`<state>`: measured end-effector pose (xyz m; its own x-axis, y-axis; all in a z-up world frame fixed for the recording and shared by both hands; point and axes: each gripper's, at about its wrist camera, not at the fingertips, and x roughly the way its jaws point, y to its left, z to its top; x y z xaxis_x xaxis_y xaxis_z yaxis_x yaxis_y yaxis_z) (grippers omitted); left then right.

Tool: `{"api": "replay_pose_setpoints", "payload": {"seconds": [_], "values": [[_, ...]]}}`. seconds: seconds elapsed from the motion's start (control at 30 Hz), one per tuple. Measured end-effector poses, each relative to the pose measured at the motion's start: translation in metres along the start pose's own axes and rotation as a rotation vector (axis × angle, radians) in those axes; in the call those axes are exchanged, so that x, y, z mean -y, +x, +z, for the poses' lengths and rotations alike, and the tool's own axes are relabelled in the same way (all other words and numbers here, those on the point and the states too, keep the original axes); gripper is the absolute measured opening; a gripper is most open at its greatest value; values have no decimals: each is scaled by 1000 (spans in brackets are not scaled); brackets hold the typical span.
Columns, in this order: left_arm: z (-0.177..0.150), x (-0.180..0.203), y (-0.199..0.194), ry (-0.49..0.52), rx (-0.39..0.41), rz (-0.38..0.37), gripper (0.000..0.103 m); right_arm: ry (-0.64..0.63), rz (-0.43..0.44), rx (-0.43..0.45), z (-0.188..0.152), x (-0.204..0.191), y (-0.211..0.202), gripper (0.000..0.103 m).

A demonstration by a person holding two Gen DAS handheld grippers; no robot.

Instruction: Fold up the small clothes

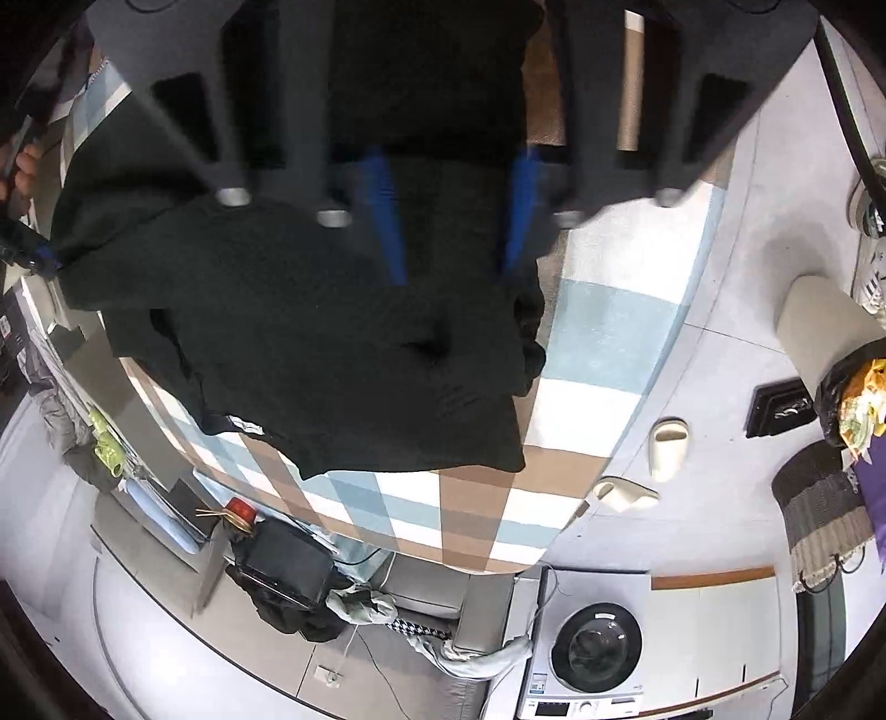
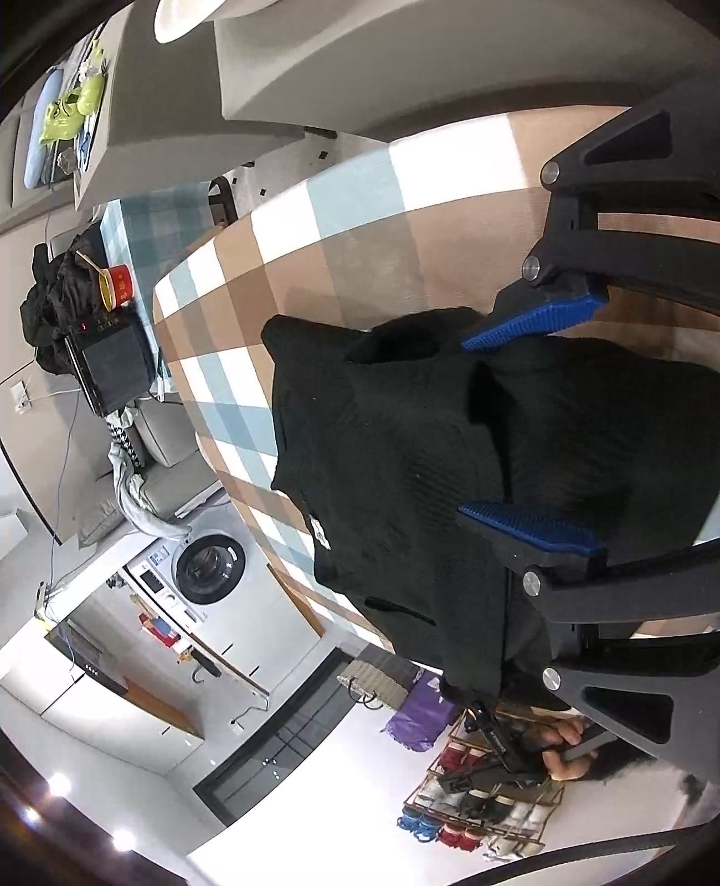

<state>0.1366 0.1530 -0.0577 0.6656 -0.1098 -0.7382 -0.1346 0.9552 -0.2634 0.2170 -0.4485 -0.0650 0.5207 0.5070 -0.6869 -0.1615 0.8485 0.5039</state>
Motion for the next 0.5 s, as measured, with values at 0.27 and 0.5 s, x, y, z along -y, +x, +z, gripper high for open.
{"api": "replay_pose_setpoints", "payload": {"seconds": [0.27,0.5], "values": [[12,1,-6,-10,23,-38,8,-11,-65,-54,18,-3,24,11],[35,3,-26,-52,65,-120,7,10,56,47,34,-11,-4,7]]}}
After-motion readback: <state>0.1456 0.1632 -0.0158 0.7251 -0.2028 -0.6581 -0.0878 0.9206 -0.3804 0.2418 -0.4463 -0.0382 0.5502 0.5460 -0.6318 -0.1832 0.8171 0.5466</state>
